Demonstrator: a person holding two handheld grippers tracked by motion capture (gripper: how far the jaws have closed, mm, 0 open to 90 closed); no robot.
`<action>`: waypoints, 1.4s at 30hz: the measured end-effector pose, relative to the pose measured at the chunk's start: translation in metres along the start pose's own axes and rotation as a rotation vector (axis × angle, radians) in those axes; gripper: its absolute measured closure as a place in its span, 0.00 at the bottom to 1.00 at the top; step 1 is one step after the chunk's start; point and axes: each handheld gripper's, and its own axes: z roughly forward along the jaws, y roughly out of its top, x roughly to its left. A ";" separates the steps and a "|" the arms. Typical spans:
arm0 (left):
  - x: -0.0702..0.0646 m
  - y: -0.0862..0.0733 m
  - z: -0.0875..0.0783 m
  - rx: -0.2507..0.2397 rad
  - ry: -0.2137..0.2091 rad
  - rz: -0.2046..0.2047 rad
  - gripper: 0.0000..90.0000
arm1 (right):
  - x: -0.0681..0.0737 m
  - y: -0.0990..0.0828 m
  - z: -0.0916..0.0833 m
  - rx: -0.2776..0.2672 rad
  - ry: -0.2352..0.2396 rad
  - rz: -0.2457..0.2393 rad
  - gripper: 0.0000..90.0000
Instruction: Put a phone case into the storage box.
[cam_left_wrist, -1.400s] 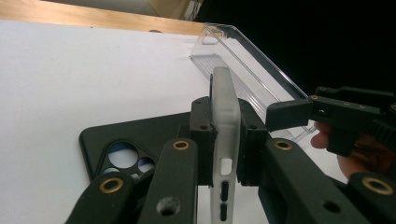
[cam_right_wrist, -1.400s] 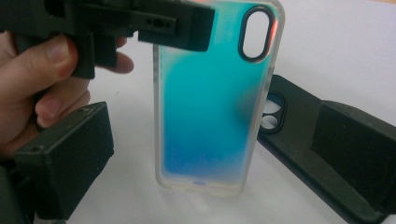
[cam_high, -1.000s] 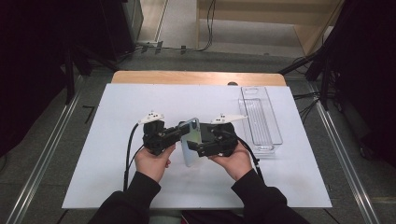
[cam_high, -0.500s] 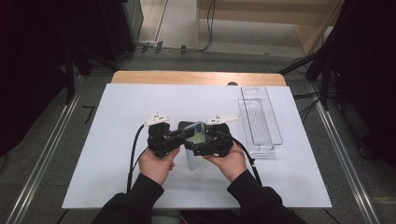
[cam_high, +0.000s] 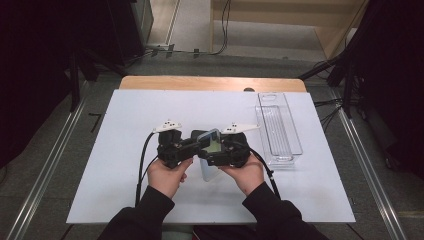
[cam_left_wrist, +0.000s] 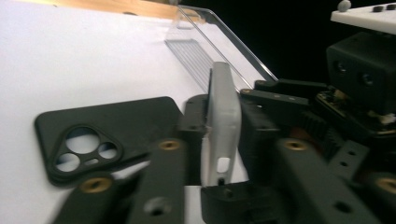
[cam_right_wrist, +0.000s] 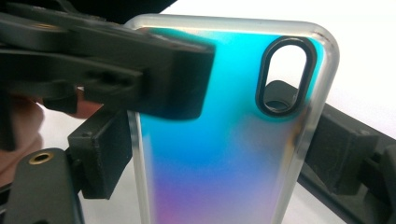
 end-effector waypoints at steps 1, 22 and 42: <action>-0.001 0.001 0.000 0.006 0.016 0.004 0.64 | -0.002 -0.001 0.000 0.005 -0.002 0.002 0.17; 0.012 0.016 -0.025 0.172 -0.099 0.026 0.36 | -0.020 0.000 -0.013 0.024 0.034 -0.075 0.17; 0.033 -0.020 -0.028 0.313 -0.088 0.265 0.36 | -0.028 0.007 -0.032 0.035 0.085 -0.146 0.17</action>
